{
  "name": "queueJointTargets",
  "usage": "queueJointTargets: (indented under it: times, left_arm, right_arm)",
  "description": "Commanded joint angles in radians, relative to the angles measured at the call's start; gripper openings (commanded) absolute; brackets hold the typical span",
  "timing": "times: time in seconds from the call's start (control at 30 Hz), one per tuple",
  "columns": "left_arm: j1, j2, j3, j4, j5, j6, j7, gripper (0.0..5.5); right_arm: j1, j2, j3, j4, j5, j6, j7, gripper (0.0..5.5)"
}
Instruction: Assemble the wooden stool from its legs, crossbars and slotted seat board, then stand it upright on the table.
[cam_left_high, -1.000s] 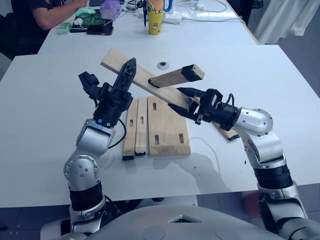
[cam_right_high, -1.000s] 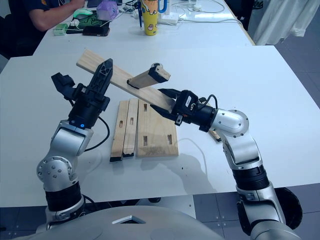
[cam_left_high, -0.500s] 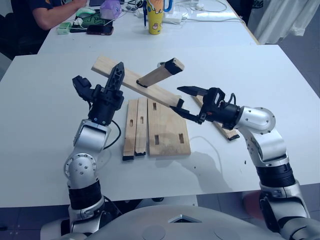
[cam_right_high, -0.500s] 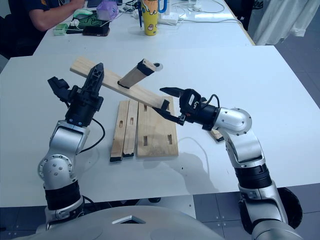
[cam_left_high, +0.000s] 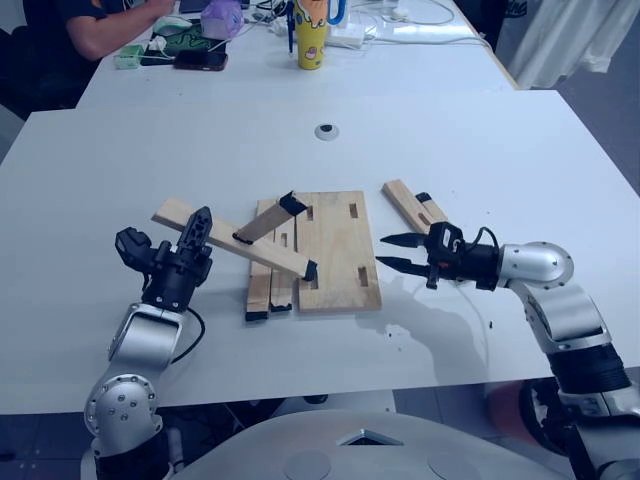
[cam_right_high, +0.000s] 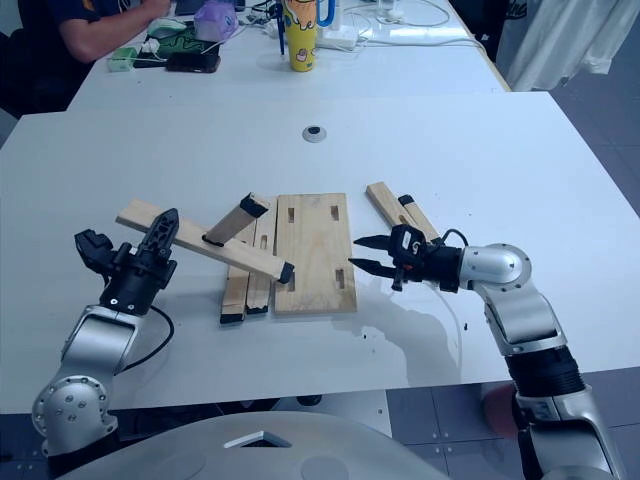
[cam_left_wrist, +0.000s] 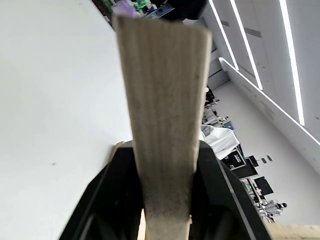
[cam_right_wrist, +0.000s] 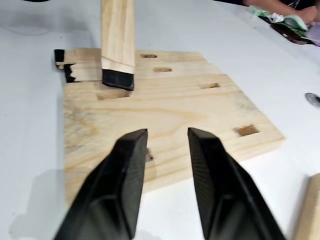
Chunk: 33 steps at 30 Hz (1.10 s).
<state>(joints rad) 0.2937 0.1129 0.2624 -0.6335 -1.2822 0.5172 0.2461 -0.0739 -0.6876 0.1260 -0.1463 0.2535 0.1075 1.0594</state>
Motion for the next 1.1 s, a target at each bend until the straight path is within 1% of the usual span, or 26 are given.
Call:
queueJointTargets:
  times: [0.03, 0.17, 0.2, 0.43, 0.57, 0.7, 0.8, 0.93, 1.1]
  left_arm:
    - [0.045, -0.029, -0.032, -0.036, 0.040, -0.016, 0.048, 1.05]
    - [0.111, -0.017, -0.092, -0.079, 0.176, -0.018, 0.067, 1.05]
    - [0.126, -0.008, -0.103, -0.095, 0.211, -0.020, 0.071, 1.05]
    - [0.151, 0.064, -0.204, -0.192, 0.500, 0.009, 0.117, 1.05]
    - [0.157, 0.116, -0.288, -0.175, 0.696, 0.017, 0.113, 1.05]
    - [0.120, 0.158, -0.355, -0.159, 0.822, 0.033, 0.113, 1.06]
    - [0.123, 0.230, -0.427, -0.148, 0.964, 0.048, 0.104, 1.06]
    - [0.114, 0.261, -0.479, -0.126, 1.067, 0.039, 0.079, 1.06]
    - [0.097, 0.222, -0.474, -0.106, 1.083, 0.023, 0.024, 1.06]
  right_arm:
    - [0.040, -0.002, 0.002, -0.030, -0.015, -0.004, -0.022, 0.73]
    - [0.050, 0.003, 0.000, -0.033, -0.025, -0.011, -0.039, 0.05]
    - [0.050, 0.004, 0.000, -0.035, -0.026, -0.011, -0.043, 0.01]
    - [0.072, 0.013, 0.011, -0.059, -0.035, -0.007, -0.067, 0.00]
    - [0.069, 0.016, 0.018, -0.060, -0.037, -0.005, -0.068, 0.00]
    - [0.083, 0.019, 0.017, -0.087, -0.037, 0.003, -0.079, 0.00]
    - [0.081, 0.021, 0.021, -0.092, -0.038, 0.003, -0.080, 0.00]
    - [0.071, 0.023, 0.024, -0.084, -0.041, -0.001, -0.078, 0.00]
    - [0.058, 0.025, 0.027, -0.077, -0.042, -0.005, -0.076, 0.00]
